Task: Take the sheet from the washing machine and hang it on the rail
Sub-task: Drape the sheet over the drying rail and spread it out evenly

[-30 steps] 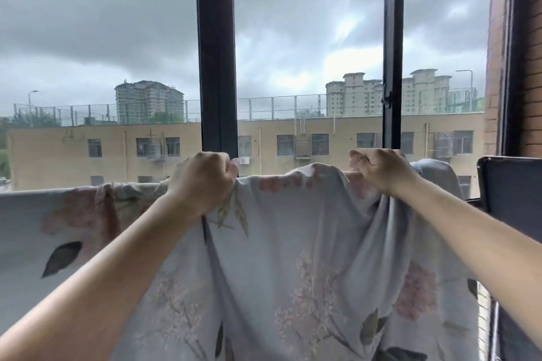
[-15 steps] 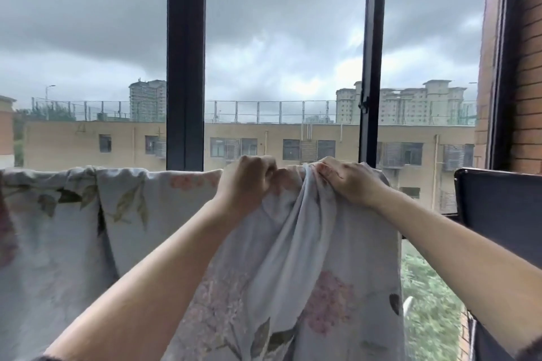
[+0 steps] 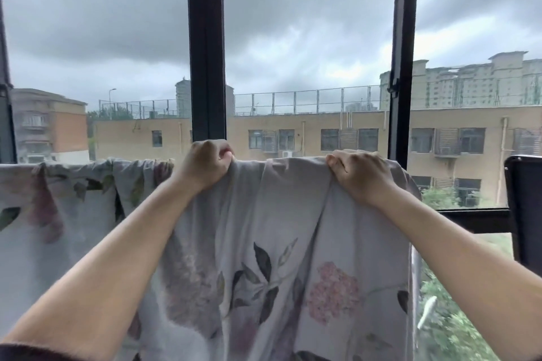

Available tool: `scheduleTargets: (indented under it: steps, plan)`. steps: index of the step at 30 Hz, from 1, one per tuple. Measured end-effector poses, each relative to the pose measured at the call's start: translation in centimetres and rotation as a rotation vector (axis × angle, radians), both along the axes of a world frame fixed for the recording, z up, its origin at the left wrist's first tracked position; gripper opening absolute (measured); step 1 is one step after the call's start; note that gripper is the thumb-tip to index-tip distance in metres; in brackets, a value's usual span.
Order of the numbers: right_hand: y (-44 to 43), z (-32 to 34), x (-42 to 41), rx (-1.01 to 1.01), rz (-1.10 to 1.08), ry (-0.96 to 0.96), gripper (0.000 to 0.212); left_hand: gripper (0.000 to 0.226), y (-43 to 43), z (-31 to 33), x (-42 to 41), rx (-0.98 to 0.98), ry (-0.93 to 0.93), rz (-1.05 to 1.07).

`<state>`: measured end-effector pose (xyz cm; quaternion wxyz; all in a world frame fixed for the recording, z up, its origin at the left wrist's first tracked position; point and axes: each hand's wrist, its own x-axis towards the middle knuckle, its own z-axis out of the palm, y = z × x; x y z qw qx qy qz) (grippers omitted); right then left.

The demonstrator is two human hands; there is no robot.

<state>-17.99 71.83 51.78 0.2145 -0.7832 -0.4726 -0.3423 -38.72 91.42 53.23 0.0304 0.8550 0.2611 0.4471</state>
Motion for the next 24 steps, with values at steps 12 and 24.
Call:
scheduleTargets:
  steps: [12, 24]
  plan:
    - [1.4, -1.6, -0.8, 0.211, -0.022, -0.102, 0.044, 0.053, 3.1, -3.2, -6.0, 0.287, -0.127, 0.171]
    - [1.9, -2.0, -1.2, 0.241, -0.068, -0.116, 0.049, 0.035, -1.7, -2.7, -2.0, 0.353, -0.043, 0.069]
